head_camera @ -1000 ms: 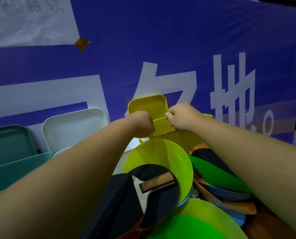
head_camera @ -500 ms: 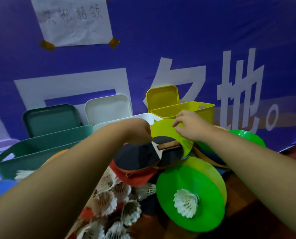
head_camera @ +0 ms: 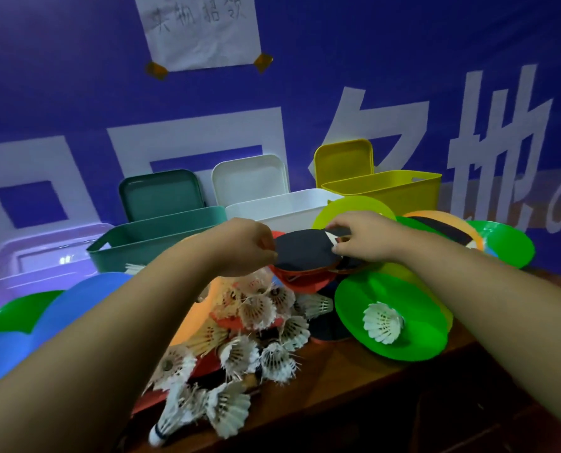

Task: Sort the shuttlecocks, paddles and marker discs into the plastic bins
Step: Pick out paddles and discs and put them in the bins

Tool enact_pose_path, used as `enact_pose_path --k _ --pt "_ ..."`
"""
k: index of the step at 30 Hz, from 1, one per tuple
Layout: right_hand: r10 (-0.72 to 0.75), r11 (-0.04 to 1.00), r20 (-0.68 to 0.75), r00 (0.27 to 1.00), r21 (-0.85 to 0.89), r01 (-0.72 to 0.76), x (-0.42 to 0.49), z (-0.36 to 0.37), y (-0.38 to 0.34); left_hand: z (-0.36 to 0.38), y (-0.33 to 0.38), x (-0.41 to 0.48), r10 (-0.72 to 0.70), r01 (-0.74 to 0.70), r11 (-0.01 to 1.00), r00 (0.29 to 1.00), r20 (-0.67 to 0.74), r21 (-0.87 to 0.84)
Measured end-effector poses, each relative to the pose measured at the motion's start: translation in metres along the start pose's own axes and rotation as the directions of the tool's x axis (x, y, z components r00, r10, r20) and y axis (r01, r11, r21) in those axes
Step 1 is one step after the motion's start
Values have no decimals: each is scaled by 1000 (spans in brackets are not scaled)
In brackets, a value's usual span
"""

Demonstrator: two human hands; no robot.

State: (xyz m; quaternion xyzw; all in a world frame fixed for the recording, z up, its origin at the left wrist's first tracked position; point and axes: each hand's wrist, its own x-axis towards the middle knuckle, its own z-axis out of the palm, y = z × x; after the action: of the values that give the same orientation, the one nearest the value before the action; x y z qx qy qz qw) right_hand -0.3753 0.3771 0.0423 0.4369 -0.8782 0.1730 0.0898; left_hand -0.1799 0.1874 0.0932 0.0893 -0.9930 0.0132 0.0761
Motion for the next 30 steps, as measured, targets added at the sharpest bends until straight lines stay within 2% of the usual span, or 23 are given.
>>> enact_pose_path --k 3,7,10,13,16,19,23,27,30 --pt "-58 998 48 997 21 57 6 15 -13 13 -14 -2 25 -21 997 998 -58 76" --pt "-155 988 103 983 7 155 27 34 -14 23 -29 12 97 -93 989 995 -26 114" --pt "-204 977 139 969 -36 211 45 35 -14 10 -41 26 125 -124 990 992 -22 60" --pt "-214 973 203 955 -39 227 51 32 -16 -4 -48 30 65 -64 995 998 17 -70" --pt "-203 978 223 953 -1 209 42 28 -15 -8 -51 27 39 -36 995 999 34 -95" --pt "-207 977 219 954 -5 213 24 23 -17 -7 -50 13 18 -22 996 999 -41 -86" --pt "-181 982 134 974 -31 187 0 24 -27 -5 -49 -18 -17 13 999 989 -146 -31" --pt "-171 984 9 985 53 170 -12 25 -47 -11 -64 -40 -113 110 994 984 -141 -23" --pt "-218 973 -78 973 60 223 -15 22 -73 -6 -76 -47 -78 86 994 990 -115 60"
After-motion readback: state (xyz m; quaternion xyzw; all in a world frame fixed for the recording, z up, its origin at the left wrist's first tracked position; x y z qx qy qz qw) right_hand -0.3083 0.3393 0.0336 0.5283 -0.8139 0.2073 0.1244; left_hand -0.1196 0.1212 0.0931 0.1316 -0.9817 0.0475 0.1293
